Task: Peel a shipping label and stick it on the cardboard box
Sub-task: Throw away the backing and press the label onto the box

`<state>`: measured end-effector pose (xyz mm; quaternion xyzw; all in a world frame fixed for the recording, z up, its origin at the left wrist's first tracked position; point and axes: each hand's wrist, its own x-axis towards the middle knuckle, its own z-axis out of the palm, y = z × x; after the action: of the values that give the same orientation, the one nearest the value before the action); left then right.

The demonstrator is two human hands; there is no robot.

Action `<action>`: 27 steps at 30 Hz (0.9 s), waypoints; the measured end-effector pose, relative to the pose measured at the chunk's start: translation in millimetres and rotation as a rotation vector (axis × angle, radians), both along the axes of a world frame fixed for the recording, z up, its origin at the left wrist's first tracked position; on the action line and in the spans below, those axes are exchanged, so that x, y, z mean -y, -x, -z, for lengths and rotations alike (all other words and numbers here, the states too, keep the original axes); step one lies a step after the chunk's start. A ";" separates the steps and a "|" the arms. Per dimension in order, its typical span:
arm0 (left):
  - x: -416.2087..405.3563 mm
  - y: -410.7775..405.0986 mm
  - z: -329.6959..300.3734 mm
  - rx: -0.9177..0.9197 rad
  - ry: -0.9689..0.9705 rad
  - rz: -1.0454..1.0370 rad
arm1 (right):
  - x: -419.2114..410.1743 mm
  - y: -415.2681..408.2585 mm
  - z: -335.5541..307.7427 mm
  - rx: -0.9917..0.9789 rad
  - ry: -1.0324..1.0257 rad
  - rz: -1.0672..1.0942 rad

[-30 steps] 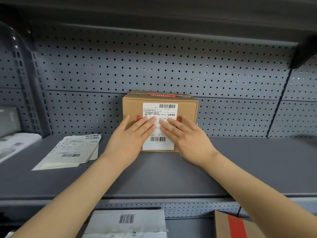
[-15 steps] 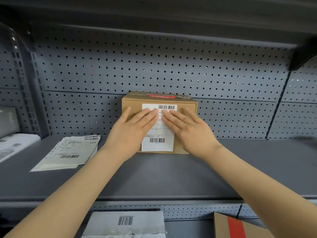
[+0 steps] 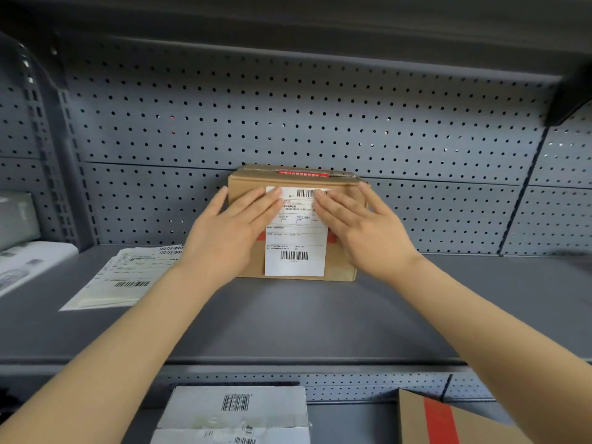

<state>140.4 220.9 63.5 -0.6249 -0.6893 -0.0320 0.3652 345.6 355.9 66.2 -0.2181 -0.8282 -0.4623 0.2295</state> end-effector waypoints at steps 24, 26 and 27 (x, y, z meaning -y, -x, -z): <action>23.9 16.7 43.7 -0.207 0.240 0.072 | 8.7 -26.0 43.6 0.258 0.079 -0.052; 18.5 9.8 41.1 -0.214 0.263 0.145 | 14.1 -15.7 46.5 0.316 0.065 -0.072; 14.2 4.0 39.4 -0.242 0.312 0.151 | 16.6 -9.8 47.3 0.358 0.076 -0.060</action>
<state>136.4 206.6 24.0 -0.7230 -0.5883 0.1234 0.3406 355.3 339.3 19.0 -0.1163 -0.8788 -0.4552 0.0837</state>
